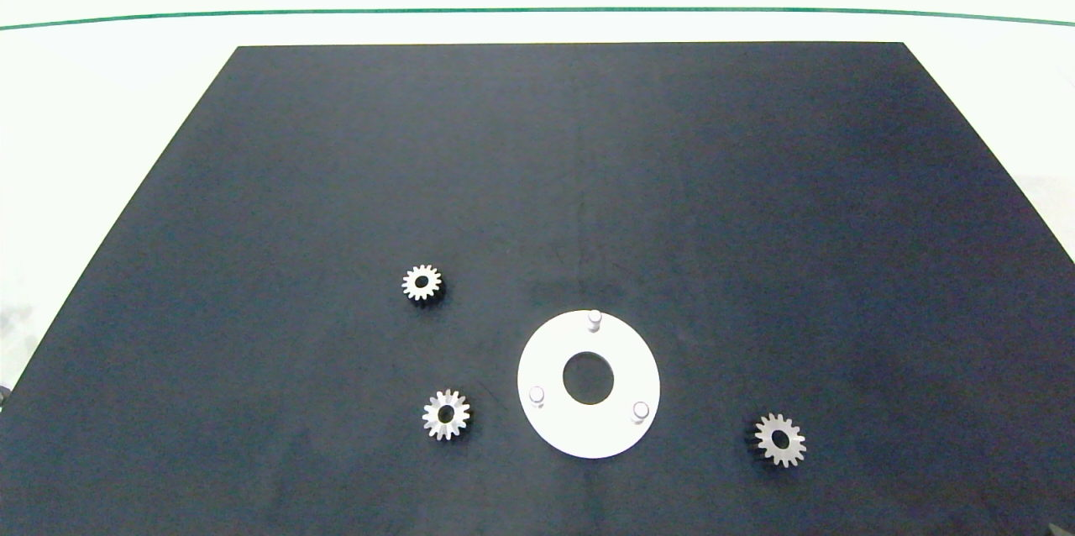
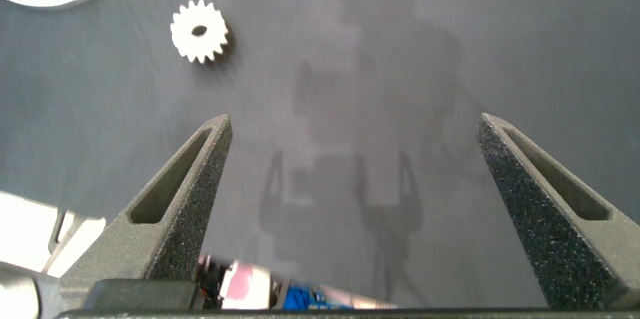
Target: Install three planetary gears onto the carrier pins
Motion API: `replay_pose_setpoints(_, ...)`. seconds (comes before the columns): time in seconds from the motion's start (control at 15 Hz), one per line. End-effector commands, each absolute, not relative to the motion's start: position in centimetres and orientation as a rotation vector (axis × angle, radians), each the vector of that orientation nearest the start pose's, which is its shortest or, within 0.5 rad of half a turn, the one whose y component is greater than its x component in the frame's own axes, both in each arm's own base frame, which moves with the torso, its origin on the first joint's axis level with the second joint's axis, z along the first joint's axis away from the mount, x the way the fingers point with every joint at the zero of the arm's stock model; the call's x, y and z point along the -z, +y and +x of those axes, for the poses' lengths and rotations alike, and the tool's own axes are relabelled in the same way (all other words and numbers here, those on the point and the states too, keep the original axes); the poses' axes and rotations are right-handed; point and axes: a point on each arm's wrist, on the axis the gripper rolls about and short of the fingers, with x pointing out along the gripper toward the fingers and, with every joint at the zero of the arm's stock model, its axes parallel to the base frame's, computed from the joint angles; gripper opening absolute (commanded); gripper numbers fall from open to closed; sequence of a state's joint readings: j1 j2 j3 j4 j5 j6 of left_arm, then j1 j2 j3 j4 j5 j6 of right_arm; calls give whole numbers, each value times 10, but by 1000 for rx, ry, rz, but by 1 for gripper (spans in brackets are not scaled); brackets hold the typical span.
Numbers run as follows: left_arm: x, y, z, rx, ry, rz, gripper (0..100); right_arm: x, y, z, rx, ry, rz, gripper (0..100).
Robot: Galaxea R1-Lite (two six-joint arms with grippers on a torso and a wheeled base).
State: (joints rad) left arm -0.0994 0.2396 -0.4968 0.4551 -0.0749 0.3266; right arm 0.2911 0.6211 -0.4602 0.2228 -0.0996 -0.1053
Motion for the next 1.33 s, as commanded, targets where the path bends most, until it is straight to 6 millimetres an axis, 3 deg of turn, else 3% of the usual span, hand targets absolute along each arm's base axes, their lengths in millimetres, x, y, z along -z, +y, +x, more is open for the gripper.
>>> replay_pose_setpoints(0.07,-169,2,-41,202,167,329,100,-173,22,69,-279,480,-211,100)
replay_pose_setpoints(0.33,-169,2,-42,199,161,328,100,-160,44,92,-400,552,-271,100)
replay_pose_setpoints(0.67,-169,2,-41,199,159,327,100,-159,68,102,-463,550,-345,100)
replay_pose_setpoints(1.33,-170,2,-42,194,148,327,100,-145,98,131,-461,623,-419,100)
